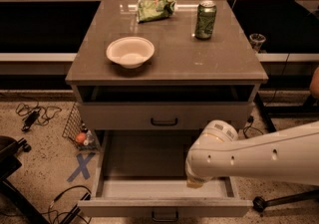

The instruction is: Open middle drawer

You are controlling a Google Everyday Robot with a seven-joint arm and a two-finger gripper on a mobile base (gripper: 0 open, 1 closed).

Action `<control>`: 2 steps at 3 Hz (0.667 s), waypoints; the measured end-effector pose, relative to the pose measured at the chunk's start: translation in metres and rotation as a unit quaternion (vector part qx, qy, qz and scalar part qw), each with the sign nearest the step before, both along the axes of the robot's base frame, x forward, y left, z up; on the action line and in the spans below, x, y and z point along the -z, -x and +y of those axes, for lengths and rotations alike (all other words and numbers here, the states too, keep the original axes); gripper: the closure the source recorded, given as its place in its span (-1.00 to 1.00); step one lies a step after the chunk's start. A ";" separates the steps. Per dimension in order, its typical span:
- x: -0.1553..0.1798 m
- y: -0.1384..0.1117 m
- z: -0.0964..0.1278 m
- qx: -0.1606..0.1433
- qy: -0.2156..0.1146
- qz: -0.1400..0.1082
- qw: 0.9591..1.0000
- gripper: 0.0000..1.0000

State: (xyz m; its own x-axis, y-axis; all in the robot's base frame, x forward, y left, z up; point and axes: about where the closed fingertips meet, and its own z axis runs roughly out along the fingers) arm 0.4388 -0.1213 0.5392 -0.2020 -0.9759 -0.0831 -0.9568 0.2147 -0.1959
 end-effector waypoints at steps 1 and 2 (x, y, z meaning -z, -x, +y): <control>-0.001 -0.015 -0.014 0.006 0.003 0.003 1.000 0.45; 0.034 -0.032 -0.033 0.018 -0.043 0.013 0.999 0.99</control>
Offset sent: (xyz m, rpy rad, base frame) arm 0.0441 -0.0540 -0.0665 0.1513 0.0596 -0.0291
